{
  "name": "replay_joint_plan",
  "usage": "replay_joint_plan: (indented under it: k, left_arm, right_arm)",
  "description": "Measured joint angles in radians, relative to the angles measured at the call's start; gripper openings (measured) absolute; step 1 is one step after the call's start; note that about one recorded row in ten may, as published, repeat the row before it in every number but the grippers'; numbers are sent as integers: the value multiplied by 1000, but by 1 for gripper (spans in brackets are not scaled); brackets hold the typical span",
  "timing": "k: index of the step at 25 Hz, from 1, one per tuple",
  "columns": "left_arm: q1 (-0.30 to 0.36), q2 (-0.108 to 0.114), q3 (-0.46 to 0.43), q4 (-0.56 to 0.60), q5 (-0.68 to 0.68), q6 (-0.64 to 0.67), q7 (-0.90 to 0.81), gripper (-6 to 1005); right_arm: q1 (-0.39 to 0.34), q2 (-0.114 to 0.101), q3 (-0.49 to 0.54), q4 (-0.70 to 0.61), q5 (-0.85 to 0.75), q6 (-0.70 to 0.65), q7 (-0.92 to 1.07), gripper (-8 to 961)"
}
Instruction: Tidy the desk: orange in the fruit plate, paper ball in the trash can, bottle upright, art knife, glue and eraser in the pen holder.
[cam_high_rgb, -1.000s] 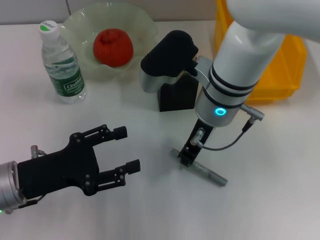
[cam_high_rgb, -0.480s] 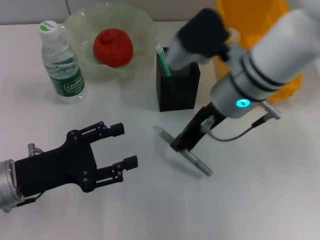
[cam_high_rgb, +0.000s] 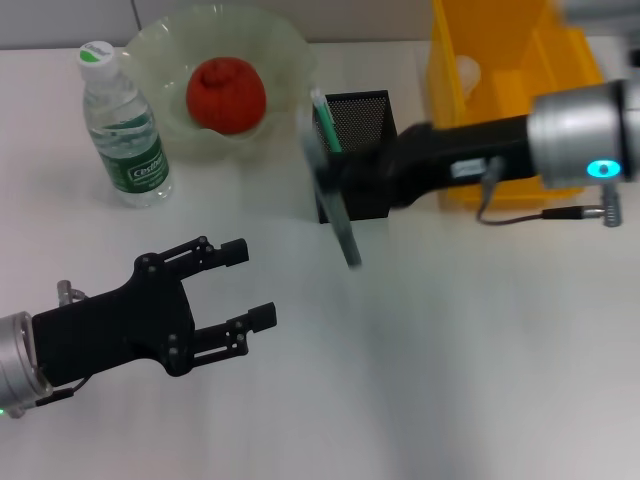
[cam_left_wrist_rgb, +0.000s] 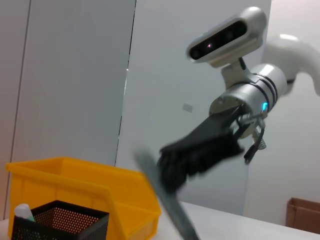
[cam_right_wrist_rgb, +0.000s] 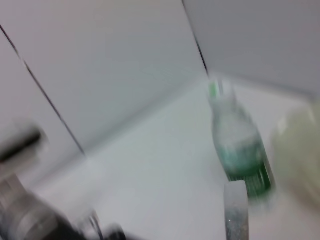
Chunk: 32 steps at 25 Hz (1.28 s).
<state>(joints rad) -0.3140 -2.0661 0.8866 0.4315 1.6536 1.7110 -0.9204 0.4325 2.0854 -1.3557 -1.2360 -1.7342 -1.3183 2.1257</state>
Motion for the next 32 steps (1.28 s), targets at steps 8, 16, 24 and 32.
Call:
replay_joint_plan:
  k: [8, 16, 24, 32]
  left_arm:
    - [4, 0, 0, 0, 0, -2, 0, 771]
    - [0, -2, 0, -1, 0, -3, 0, 771]
    - [4, -2, 0, -2, 2, -4, 0, 772]
    - [7, -2, 0, -2, 3, -4, 0, 772]
  right_arm:
    - [-15, -5, 165, 335, 447, -99, -370, 123]
    - [61, -5, 314, 595, 507, -151, -631, 123]
    - [80, -3, 306, 667, 504, -83, -817, 122]
    - [80, -2, 304, 695, 501, -22, -882, 122]
